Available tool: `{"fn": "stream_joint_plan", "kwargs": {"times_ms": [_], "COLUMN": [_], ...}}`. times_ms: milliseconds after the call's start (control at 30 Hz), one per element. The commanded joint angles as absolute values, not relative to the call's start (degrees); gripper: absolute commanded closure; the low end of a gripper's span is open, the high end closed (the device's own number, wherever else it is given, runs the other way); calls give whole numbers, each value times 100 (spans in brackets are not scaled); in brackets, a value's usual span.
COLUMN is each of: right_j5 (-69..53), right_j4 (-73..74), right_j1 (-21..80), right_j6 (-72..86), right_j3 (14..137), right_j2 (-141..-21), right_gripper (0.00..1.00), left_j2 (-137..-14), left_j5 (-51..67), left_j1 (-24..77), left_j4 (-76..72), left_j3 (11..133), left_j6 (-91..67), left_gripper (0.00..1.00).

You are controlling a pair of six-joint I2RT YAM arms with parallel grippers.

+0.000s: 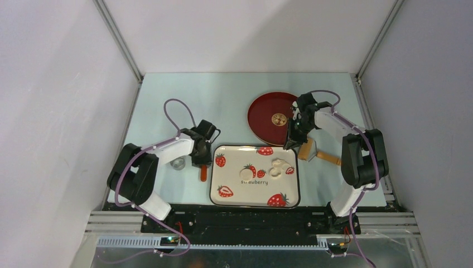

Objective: Roll out the dumpling wrappers from the dough

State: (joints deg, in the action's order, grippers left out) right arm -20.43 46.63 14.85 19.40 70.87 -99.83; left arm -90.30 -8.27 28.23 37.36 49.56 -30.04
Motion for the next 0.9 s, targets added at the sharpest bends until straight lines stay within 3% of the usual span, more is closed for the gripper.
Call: {"fn": "stream_joint_plan", "kwargs": {"times_ms": [0,167,467,867], "right_j5": [-2071,-2091,-2095,-2397], "right_j4": [4704,4655,4486,4210], "right_j1": [1472,1561,1620,1324], "right_j6": [1887,1940,2013,2113], "right_j3": [7093,7082,6777,6007], "right_j2": [-9721,-9623,-9168,-8403], "right_gripper": [80,66,35,20], "left_j2": [-9357,-9269,-7863,-6301], "left_j5": [-1166,-1196,-1254,-1046], "left_j1": [2617,2611,2632,2950], "left_j4": [3340,3332,3533,4290], "left_j3": [4603,4516,4382,4386], "left_j6": [-2972,-2952,-3040,-2952], "left_gripper": [68,99,100,100]}}
